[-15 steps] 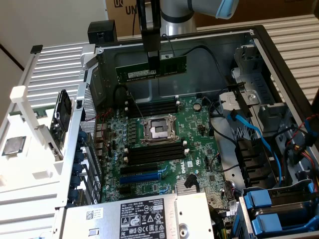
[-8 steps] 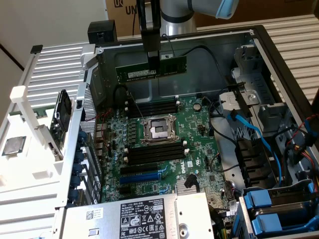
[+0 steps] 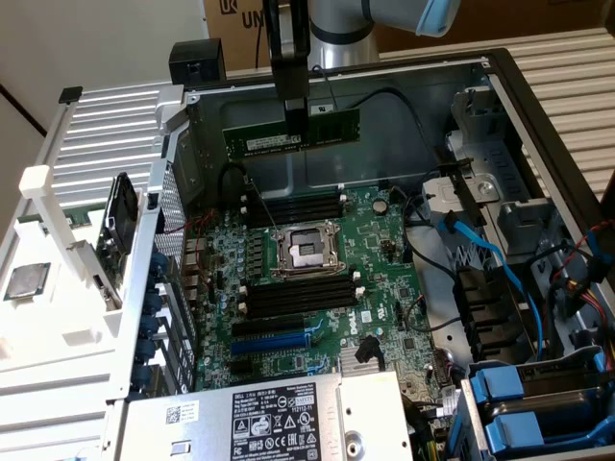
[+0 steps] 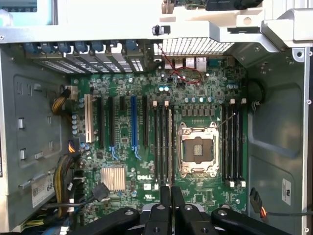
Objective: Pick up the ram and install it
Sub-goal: 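Insert the ram into the slot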
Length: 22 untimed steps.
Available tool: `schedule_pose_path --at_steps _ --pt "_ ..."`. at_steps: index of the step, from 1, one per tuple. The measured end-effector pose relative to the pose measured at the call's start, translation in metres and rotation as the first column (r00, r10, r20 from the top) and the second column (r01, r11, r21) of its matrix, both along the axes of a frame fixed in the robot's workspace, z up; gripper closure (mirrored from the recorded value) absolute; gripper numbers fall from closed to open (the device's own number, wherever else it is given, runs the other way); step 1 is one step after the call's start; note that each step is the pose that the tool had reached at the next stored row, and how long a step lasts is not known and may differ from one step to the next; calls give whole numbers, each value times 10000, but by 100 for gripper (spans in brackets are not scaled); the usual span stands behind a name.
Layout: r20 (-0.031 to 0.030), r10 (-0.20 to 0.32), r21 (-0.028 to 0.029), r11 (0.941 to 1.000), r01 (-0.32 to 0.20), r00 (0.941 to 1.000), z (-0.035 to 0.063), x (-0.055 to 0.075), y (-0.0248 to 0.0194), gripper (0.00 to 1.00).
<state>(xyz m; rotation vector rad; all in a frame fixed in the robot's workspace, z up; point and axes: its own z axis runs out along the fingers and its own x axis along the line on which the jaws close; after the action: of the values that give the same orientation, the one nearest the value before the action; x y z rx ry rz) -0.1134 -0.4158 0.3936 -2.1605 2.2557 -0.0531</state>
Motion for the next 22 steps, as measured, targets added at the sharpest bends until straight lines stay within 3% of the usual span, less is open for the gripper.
schedule_pose_path --at_steps 17,18,19,22 --pt "0 -150 0 9999 150 9999 0 0 0 87" --pt "1 -165 -25 9999 165 9999 -3 0 6 87" --pt "5 -163 -274 9995 163 9999 -15 0 52 87" --pt "5 -162 -290 9994 162 9999 -31 0 52 87"
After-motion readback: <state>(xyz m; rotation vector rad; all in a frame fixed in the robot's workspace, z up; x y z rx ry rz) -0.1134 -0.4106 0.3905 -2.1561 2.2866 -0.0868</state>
